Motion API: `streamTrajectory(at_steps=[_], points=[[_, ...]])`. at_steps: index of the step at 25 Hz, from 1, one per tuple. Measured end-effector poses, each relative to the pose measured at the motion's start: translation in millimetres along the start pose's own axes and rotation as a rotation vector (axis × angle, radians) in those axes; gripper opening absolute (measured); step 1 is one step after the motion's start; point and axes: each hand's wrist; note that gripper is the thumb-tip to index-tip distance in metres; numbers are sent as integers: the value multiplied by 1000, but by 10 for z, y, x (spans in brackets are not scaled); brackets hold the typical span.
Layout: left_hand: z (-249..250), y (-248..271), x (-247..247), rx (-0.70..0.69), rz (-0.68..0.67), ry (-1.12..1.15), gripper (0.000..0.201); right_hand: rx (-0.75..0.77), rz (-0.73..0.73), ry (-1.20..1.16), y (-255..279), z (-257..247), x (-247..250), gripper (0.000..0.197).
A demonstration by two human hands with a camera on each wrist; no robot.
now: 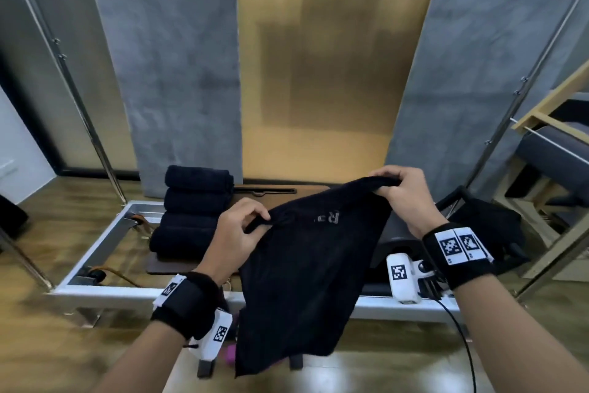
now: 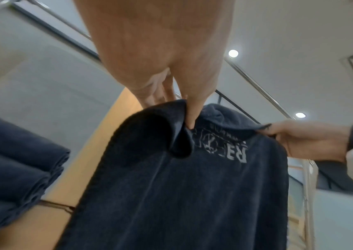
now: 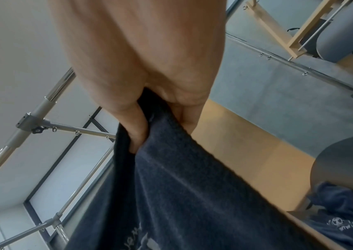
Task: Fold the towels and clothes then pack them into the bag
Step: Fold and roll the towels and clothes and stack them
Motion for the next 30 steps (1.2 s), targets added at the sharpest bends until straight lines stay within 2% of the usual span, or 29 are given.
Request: streamTrajectory(at_steps=[3,5,7,8,10,11,12,16,17,18,22,27,30], points=[[1,56,193,184,110,158,20,-41,55,-145,26,-77,-128,10],[33,73,198,233,140,191,21,-81,56,-178,39,-101,-190,18],[108,113,175,299,111,280,15,-98,46,-191,60,-134,-271,19],[128,141,177,341,69,305,22,-106,53,-199,65,-155,-301,18],[106,202,205,400,-70,256,64,-135,89,-221,68,-170,-329,18],[85,216,219,398,-126,206,78,-147,107,-229,70,-167,-333,19],[63,218,242,364,-161,180,80,-160,118,-234,68,-158,-328,21],[-24,178,388,160,-135,176,30,-177,151,-229,113,-60,-288,14],[-40,172,430,131,-123,179,25,-172,159,-217,132,-16,-272,9],[-36,175,477,124,-97,192,28,-166,158,-202,158,27,-255,7],[-78,151,591,92,40,179,45,-135,108,-98,252,201,-226,20],[-142,101,607,131,273,222,23,-121,170,-101,348,288,-179,8],[-194,78,640,113,365,190,29,-144,209,-105,350,379,-142,8]])
Point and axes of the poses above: each hand's wrist, its own y-axis away from the middle knuckle, its own x-axis out of the back of the hand, z = x × y, and after that the axes turned 10 degrees about y, right-handed
